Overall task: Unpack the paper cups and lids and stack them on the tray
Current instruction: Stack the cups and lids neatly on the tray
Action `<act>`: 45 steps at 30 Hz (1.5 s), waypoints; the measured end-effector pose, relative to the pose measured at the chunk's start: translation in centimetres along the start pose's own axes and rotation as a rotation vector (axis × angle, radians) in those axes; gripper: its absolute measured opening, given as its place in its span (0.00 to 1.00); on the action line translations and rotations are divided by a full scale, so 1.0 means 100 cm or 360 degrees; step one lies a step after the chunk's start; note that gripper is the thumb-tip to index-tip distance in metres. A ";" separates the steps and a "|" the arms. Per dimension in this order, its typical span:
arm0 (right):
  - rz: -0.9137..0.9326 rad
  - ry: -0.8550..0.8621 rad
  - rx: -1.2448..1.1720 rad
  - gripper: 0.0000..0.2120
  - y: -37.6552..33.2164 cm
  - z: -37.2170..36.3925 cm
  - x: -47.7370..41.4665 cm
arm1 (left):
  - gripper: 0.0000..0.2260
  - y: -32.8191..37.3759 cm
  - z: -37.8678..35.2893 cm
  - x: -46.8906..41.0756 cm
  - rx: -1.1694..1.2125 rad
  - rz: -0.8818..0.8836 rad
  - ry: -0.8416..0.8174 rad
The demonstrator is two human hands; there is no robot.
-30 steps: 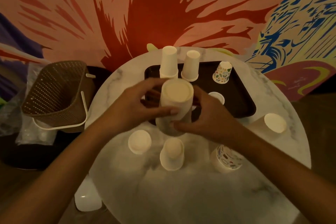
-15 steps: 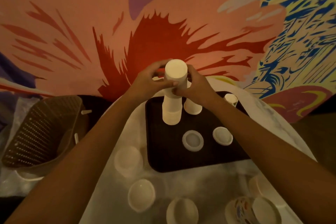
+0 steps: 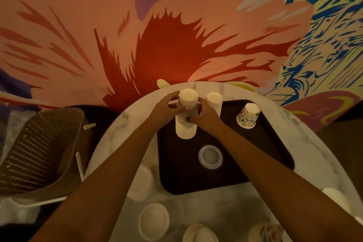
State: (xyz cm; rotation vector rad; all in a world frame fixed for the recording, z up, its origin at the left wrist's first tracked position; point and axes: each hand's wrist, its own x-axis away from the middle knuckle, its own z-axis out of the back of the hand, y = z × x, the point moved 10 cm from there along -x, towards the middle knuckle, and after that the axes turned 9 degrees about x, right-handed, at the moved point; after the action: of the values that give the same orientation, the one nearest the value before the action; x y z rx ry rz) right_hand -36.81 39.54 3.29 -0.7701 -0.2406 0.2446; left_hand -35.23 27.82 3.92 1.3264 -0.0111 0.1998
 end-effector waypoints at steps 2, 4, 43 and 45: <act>-0.0003 -0.0019 0.0002 0.36 0.001 0.003 0.014 | 0.27 0.000 0.006 0.014 0.0033 0.0042 0.0029; 0.0022 -0.0046 0.0047 0.35 0.002 0.008 0.032 | 0.26 0.001 0.011 0.034 0.0060 0.0062 0.0048; 0.0326 -0.0394 -0.0052 0.34 0.033 -0.038 0.250 | 0.25 -0.036 -0.060 0.261 -0.0119 0.0026 -0.0249; 0.0376 -0.0371 -0.0079 0.34 0.018 -0.024 0.249 | 0.24 -0.012 -0.053 0.261 -0.0132 -0.0038 -0.0269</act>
State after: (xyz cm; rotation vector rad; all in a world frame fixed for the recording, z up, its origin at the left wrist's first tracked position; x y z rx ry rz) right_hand -12.83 46.77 3.49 -0.8200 -0.3772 0.5552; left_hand -9.94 36.31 4.66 1.2568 -0.1448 0.0662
